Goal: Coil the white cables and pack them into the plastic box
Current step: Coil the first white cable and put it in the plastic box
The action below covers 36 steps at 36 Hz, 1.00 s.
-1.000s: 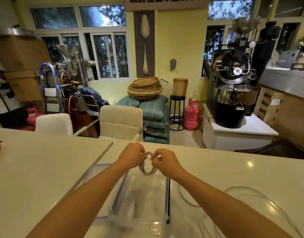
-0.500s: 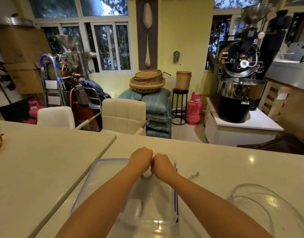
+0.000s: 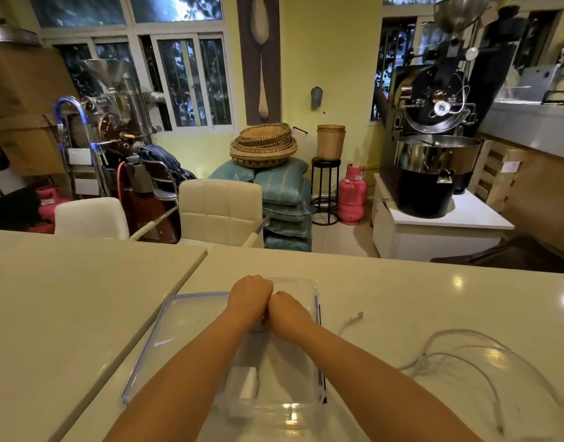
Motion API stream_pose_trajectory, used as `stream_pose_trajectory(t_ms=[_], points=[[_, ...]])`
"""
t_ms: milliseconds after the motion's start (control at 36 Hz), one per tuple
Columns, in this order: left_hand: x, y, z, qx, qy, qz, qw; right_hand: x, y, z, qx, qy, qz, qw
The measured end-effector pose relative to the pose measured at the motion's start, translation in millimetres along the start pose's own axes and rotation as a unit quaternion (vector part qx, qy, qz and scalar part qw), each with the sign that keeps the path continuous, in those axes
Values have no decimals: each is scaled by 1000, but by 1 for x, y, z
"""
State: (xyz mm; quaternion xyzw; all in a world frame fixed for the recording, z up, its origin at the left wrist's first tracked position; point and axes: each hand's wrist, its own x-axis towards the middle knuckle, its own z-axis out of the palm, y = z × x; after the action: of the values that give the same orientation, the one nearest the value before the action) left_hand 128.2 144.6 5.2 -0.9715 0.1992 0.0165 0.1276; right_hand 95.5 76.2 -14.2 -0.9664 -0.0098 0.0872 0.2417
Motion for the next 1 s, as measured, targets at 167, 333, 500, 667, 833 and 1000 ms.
stream_pose_trajectory(t_ms=[167,333,500,667,833,1000], points=[[6,-3,3,-1,5,-1,1000,0,1,3,-49,-30,-23,998],[13,-4,3,-8,-2,-16,1000,-3,3,9,-105,-26,-28,994],[15,-1,5,7,-14,-11,1000,-5,5,11,-231,-26,-79,969],[11,2,8,35,-27,17,999,-3,8,14,-297,-44,-101,949],[12,1,3,14,-57,5,998,-4,7,9,-288,-57,-95,951],[14,-5,-4,-19,-77,-25,997,-4,5,0,-279,-67,-92,954]])
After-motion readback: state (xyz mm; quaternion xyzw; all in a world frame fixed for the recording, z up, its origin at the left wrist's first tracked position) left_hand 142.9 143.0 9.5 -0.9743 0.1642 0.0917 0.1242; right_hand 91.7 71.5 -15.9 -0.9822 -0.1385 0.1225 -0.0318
